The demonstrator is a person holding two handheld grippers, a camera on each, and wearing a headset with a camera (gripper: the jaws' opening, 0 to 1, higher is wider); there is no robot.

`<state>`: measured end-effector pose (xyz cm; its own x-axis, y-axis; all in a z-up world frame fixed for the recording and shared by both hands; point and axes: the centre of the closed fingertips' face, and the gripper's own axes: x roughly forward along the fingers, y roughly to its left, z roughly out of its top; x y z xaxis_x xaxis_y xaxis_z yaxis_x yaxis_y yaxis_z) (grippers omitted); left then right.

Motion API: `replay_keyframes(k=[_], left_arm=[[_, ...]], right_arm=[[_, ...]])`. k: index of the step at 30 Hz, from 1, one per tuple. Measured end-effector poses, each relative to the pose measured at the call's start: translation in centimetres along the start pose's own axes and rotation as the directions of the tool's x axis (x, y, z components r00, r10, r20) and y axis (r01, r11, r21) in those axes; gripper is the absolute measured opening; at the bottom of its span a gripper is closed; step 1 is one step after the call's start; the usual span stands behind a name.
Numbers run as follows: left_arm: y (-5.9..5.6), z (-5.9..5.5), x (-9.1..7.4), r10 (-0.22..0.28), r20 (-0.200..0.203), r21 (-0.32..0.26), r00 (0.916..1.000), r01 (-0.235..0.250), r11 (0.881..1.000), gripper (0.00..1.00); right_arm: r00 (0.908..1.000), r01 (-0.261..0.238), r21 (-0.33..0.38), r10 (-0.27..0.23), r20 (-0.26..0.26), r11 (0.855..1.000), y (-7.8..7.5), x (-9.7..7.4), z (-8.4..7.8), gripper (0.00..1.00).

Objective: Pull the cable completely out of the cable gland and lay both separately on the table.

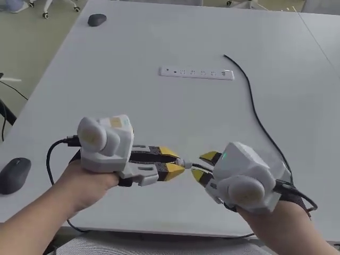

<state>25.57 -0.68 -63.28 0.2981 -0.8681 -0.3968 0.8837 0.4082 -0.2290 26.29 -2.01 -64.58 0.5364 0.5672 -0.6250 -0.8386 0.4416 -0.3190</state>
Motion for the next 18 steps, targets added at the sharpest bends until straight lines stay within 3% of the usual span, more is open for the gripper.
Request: replay_keyframes(k=[9,18], left_arm=[[0.2,-0.2,0.3,-0.006,-0.017,0.009,0.9998,0.006,1.000,0.15],[0.6,0.4,0.1,0.004,0.002,0.005,1.0000,-0.004,1.000,0.15]], right_arm=[[0.9995,-0.029,-0.057,0.028,-0.016,0.998,0.3,0.4,-0.2,0.01],[0.9999,0.009,0.074,-0.008,-0.012,0.997,-1.1,0.3,-0.9,0.00]])
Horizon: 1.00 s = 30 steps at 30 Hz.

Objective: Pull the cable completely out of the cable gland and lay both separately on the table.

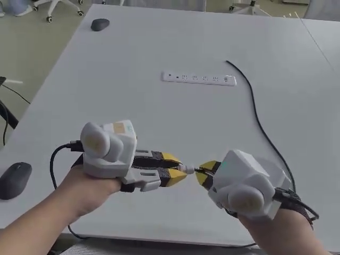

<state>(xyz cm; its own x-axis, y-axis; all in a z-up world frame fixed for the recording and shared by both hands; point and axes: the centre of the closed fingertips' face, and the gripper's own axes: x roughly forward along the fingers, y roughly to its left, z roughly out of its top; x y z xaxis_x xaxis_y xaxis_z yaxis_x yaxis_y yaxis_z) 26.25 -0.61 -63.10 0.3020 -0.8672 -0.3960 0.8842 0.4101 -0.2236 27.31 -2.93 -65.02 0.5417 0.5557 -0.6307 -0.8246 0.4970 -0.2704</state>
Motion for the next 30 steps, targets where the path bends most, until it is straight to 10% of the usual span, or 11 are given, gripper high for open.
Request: replay_keyframes(k=[8,13,30], left_arm=[[0.4,0.4,-0.3,0.013,0.019,-0.009,0.9997,-0.013,1.000,0.15],[0.6,0.2,-0.4,0.020,0.014,-0.008,0.9997,-0.019,1.000,0.15],[0.9,0.0,-0.3,0.024,0.010,-0.014,0.9997,-0.023,1.000,0.15]], right_arm=[[0.9995,0.029,0.153,-0.030,0.004,0.988,-1.3,-0.1,-1.1,0.01],[0.9995,0.031,0.321,-0.030,-0.009,0.947,-1.7,0.3,-2.5,0.01],[0.9952,0.093,0.544,-0.062,-0.075,0.834,-3.2,1.1,-6.5,0.00]])
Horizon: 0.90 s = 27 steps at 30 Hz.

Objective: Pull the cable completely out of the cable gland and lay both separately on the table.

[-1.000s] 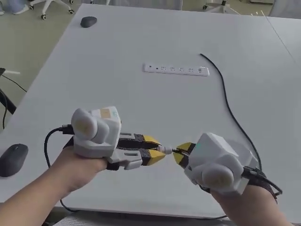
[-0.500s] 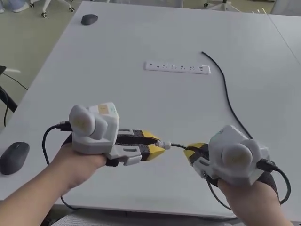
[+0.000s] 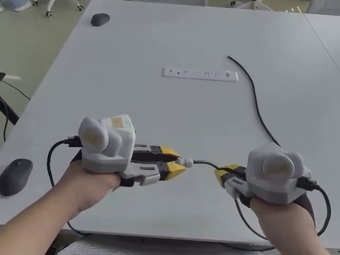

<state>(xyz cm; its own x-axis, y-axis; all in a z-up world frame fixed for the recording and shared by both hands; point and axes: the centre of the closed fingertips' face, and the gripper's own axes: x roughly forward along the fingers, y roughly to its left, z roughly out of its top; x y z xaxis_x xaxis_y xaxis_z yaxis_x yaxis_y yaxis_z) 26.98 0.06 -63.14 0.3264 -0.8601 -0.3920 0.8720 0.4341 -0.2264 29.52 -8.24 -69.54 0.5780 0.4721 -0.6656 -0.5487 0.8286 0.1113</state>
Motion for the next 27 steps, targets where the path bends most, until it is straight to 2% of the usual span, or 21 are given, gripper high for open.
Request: replay_keyframes(k=[7,10,13,27], left_arm=[[0.1,-0.2,0.0,0.000,-0.004,-0.001,1.0000,0.000,1.000,0.15],[0.1,-0.3,0.1,-0.003,-0.004,-0.009,1.0000,0.003,1.000,0.15],[0.1,-0.4,0.1,-0.004,-0.007,-0.007,1.0000,0.004,1.000,0.15],[0.9,-0.4,-0.2,0.000,-0.004,-0.017,1.0000,0.000,1.000,0.15]], right_arm=[[0.9987,0.028,0.111,-0.023,-0.045,0.993,-1.7,0.6,-2.0,0.00],[0.9980,0.028,0.187,-0.017,-0.061,0.982,-2.0,0.8,-2.8,0.01],[0.9979,0.025,0.230,-0.011,-0.064,0.973,-2.1,1.0,-3.2,0.01],[0.9988,-0.001,0.226,0.012,-0.048,0.974,-1.5,0.9,-3.0,0.02]])
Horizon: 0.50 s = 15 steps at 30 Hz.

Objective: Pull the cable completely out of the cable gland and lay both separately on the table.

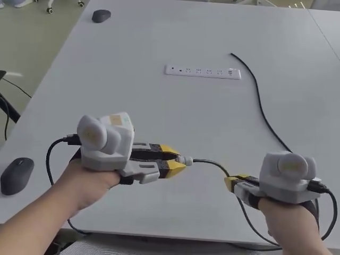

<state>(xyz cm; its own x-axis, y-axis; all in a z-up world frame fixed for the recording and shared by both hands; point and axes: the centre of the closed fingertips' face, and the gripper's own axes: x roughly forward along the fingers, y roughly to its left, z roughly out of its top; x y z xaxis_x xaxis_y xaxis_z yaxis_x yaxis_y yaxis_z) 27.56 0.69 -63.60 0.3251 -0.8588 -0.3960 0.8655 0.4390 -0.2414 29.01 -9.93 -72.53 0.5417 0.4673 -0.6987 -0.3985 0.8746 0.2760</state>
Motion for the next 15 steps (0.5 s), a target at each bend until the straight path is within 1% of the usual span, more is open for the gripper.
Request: replay_keyframes(k=[1,2,4,5,6,8,11,12,14,15], left_arm=[[0.0,0.0,0.0,0.001,-0.001,-0.001,1.0000,-0.001,1.000,0.15],[0.0,-0.1,-0.1,0.002,-0.001,-0.001,1.0000,-0.002,1.000,0.15],[0.0,-0.1,-0.1,0.003,0.000,-0.002,1.0000,-0.003,1.000,0.15],[0.1,-0.1,-0.2,0.004,-0.001,0.000,1.0000,-0.004,1.000,0.15],[0.1,0.0,-0.2,0.005,0.000,-0.001,1.0000,-0.005,1.000,0.15],[0.1,0.0,-0.3,0.007,0.001,-0.005,1.0000,-0.007,1.000,0.15],[0.3,0.4,-0.5,0.009,0.019,-0.025,0.9998,-0.009,1.000,0.15],[0.5,0.5,-0.6,0.015,0.025,-0.026,0.9996,-0.014,1.000,0.15],[0.5,0.5,-0.6,0.016,0.026,-0.025,0.9995,-0.015,1.000,0.15],[0.5,0.5,-0.6,0.016,0.024,-0.021,0.9996,-0.016,1.000,0.15]], right_arm=[[1.0000,-0.002,-0.002,0.002,0.001,1.000,0.0,0.0,0.0,0.02],[0.9999,-0.007,-0.006,0.007,0.013,1.000,0.2,-0.1,0.1,0.02],[0.9999,-0.015,-0.024,0.015,0.005,1.000,0.3,-0.1,-0.1,0.02],[0.9996,-0.017,-0.038,0.018,0.021,0.999,0.3,-0.2,0.2,0.02],[0.9996,-0.015,-0.047,0.016,0.023,0.999,0.3,-0.2,0.2,0.02],[0.9995,-0.022,-0.067,0.023,0.019,0.998,0.6,-0.4,0.1,0.02],[0.9993,-0.037,-0.077,0.037,0.010,0.996,1.0,-0.8,0.2,0.03],[0.9987,-0.045,-0.076,0.047,0.022,0.996,1.3,-1.0,0.6,0.04],[0.9978,-0.062,-0.096,0.064,0.019,0.994,2.0,-1.3,1.0,0.10],[0.9972,-0.069,-0.125,0.072,0.022,0.990,2.4,-1.5,1.4,0.13]])
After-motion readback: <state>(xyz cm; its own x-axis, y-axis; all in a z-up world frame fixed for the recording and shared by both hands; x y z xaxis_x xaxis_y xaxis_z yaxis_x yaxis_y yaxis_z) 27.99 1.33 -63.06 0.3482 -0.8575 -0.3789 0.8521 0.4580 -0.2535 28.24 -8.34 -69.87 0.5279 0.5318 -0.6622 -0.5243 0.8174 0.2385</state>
